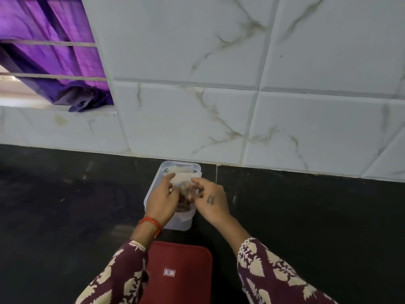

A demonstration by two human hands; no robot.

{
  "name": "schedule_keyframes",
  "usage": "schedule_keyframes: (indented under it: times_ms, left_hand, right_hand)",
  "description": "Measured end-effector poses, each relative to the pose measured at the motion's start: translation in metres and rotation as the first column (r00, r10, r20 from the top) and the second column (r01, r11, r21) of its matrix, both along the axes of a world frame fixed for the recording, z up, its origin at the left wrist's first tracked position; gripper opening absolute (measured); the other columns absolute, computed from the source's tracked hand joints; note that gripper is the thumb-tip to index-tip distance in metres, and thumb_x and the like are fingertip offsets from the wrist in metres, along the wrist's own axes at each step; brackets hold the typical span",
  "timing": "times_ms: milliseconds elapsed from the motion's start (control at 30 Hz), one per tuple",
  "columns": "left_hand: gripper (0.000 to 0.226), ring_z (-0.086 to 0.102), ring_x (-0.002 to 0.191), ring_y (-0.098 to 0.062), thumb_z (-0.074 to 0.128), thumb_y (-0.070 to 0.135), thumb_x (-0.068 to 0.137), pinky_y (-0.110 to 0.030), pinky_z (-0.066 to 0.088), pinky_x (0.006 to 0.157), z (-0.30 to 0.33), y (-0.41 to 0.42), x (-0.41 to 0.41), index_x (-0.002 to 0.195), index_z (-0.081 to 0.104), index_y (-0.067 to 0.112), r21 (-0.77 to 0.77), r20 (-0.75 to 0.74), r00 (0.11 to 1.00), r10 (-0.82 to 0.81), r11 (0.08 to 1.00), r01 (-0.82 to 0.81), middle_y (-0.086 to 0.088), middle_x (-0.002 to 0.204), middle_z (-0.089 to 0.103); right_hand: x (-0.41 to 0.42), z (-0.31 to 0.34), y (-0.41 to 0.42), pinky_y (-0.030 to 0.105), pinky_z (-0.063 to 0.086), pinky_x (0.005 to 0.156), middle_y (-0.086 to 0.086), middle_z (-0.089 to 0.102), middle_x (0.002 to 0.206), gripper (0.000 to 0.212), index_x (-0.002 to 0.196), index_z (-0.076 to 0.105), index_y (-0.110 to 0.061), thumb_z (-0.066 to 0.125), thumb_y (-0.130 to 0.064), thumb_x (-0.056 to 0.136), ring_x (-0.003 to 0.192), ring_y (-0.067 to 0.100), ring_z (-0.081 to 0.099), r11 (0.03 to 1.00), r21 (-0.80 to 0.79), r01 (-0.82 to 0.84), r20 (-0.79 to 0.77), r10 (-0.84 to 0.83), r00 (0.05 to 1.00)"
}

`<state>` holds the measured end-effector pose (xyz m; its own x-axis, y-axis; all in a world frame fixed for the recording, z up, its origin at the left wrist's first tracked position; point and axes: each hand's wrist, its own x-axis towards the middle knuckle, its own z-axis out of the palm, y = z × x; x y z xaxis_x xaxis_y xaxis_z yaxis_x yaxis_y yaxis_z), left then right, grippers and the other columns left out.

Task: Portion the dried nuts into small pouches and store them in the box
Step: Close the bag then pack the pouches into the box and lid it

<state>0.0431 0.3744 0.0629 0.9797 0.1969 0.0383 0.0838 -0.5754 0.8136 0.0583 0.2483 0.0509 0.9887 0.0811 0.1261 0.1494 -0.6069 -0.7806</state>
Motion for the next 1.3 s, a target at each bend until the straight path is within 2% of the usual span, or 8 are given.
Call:
schedule_keyframes:
  times_ms: [200,333,533,800,933,1033,1167,1300]
  left_hand:
    - [0.045,0.055,0.114,-0.029,0.055,0.015,0.091,-0.032,0.040,0.093,-0.017,0.018,0.003,0.136,0.049,0.012,0.361,-0.029,0.992,-0.123,0.924,0.125,-0.012,0.136,0.050]
    - [0.056,0.034,0.136,-0.027,0.053,0.023,0.093,-0.034,0.030,0.108,-0.022,0.035,0.013,0.146,0.034,0.014,0.452,-0.017,0.957,-0.290,0.851,0.266,-0.009,0.153,0.028]
    - [0.101,-0.002,0.147,-0.017,-0.024,0.059,0.058,-0.042,-0.010,0.116,-0.038,0.042,0.030,0.151,-0.001,0.027,0.753,-0.285,0.900,-0.330,0.504,0.423,0.009,0.159,0.005]
    - [0.068,-0.008,0.147,-0.026,-0.013,0.055,0.088,-0.051,-0.013,0.115,-0.037,0.038,0.032,0.149,-0.014,0.025,0.800,-0.404,0.878,-0.257,0.367,0.476,0.009,0.159,-0.005]
    - [0.104,-0.004,0.147,-0.025,-0.034,0.059,0.054,-0.051,-0.011,0.115,-0.041,0.039,0.031,0.150,-0.009,0.027,0.813,-0.329,0.901,-0.285,0.401,0.423,0.010,0.159,0.001]
    - [0.117,0.007,0.147,-0.023,-0.039,0.076,0.057,-0.045,-0.010,0.116,-0.048,0.044,0.024,0.151,0.009,0.026,0.726,-0.093,0.926,-0.365,0.611,0.314,0.006,0.158,0.013]
    - [0.079,0.015,0.142,-0.013,0.014,0.074,0.086,-0.040,0.001,0.117,-0.058,0.048,-0.008,0.145,0.030,0.025,0.381,0.304,0.910,-0.282,0.911,0.155,0.010,0.152,0.022]
    - [0.070,0.021,0.143,-0.016,0.031,0.064,0.084,-0.040,0.002,0.118,-0.085,0.053,-0.063,0.143,0.037,0.027,0.188,0.292,0.955,-0.051,0.982,-0.005,0.013,0.151,0.027]
  right_hand:
    - [-0.006,0.000,-0.003,0.027,0.047,0.081,0.000,0.050,0.117,0.029,0.115,0.067,-0.023,0.061,-0.026,0.087,0.105,0.019,0.051,0.957,-0.288,0.027,0.142,0.015,0.990]
    - [0.009,0.002,-0.001,0.034,0.024,0.114,0.005,0.031,0.152,0.045,0.141,0.044,-0.017,0.048,-0.020,0.096,0.141,0.022,0.025,0.880,-0.419,-0.223,0.011,0.251,0.968]
    - [0.019,-0.007,-0.001,0.043,-0.008,0.118,0.002,-0.004,0.160,0.055,0.152,-0.001,-0.015,0.021,-0.029,0.104,0.147,0.017,-0.010,0.675,-0.626,-0.390,-0.220,0.327,0.919]
    - [0.017,-0.005,0.006,0.056,-0.011,0.114,0.000,-0.006,0.160,0.058,0.152,-0.005,-0.013,0.017,-0.034,0.102,0.146,0.018,-0.015,0.506,-0.787,-0.354,-0.247,0.267,0.931]
    - [0.016,-0.010,0.005,0.054,-0.006,0.116,-0.001,-0.002,0.160,0.058,0.152,-0.001,-0.012,0.019,-0.034,0.103,0.146,0.018,-0.015,0.606,-0.708,-0.363,-0.240,0.277,0.930]
    - [0.010,-0.014,-0.002,0.048,-0.001,0.119,-0.001,-0.005,0.160,0.058,0.153,0.002,-0.020,0.025,-0.038,0.102,0.146,0.018,-0.012,0.801,-0.482,-0.356,-0.181,0.306,0.935]
    - [-0.025,-0.020,-0.015,0.036,0.012,0.117,-0.003,0.005,0.160,0.055,0.150,0.017,-0.030,0.037,-0.040,0.100,0.146,0.016,0.006,0.965,-0.147,-0.219,-0.015,0.219,0.976]
    - [-0.078,-0.062,-0.033,0.032,0.013,0.118,-0.005,0.015,0.158,0.055,0.149,0.022,-0.032,0.037,-0.046,0.098,0.146,0.012,0.009,0.989,-0.130,-0.076,-0.089,0.065,0.994]
